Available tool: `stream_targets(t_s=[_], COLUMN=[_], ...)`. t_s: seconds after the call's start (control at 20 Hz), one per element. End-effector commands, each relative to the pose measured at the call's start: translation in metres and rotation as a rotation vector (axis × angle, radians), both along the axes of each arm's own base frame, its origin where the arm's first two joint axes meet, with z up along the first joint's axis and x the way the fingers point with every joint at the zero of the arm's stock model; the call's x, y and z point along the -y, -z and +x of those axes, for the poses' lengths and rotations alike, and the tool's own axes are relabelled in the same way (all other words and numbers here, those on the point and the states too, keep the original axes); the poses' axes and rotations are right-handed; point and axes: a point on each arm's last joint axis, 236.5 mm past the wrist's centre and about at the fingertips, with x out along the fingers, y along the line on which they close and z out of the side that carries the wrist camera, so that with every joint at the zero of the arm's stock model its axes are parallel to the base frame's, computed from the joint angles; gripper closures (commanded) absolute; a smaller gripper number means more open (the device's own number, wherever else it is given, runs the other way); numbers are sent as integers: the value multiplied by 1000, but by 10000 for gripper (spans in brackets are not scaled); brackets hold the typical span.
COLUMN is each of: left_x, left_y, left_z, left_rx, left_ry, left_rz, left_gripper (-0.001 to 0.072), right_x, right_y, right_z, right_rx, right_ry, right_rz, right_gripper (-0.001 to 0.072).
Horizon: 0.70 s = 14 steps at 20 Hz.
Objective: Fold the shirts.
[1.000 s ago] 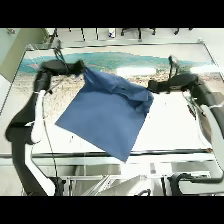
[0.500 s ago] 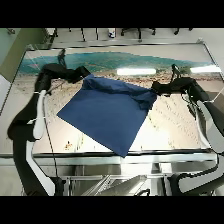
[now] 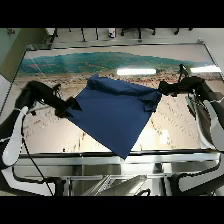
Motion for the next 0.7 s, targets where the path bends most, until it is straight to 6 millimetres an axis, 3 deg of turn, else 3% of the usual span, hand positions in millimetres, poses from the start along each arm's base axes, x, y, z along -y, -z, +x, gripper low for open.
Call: stream_targets(t_s=[0.0,0.2,0.3,0.4,0.45,0.6,0.65], left_x=[44,72,79,89,94,100,95], left_y=[46,70,75,77,75,56,49], left_z=[-75,-120,-123,-112,-101,-46,-24], left_rx=[-108,-179,-164,-104,-58,121,198], left_ry=[-39,15,31,29,28,-6,-16], left_rz=[-59,-69,-57,-49,-44,-37,-24], left_gripper=[22,22,23,24,123,626,696], right_x=[0,-3,-3,-4,-5,-6,-7], right_y=[0,1,1,1,2,-1,-3], right_z=[-2,-5,-6,-7,-8,-11,-15], right_rx=[-7,-16,-19,-18,-21,-24,-29], right_ry=[-11,-22,-28,-38,-43,-55,-68], right_rz=[4,9,9,6,8,9,8], right_gripper=[697,697,697,697,697,697,698])
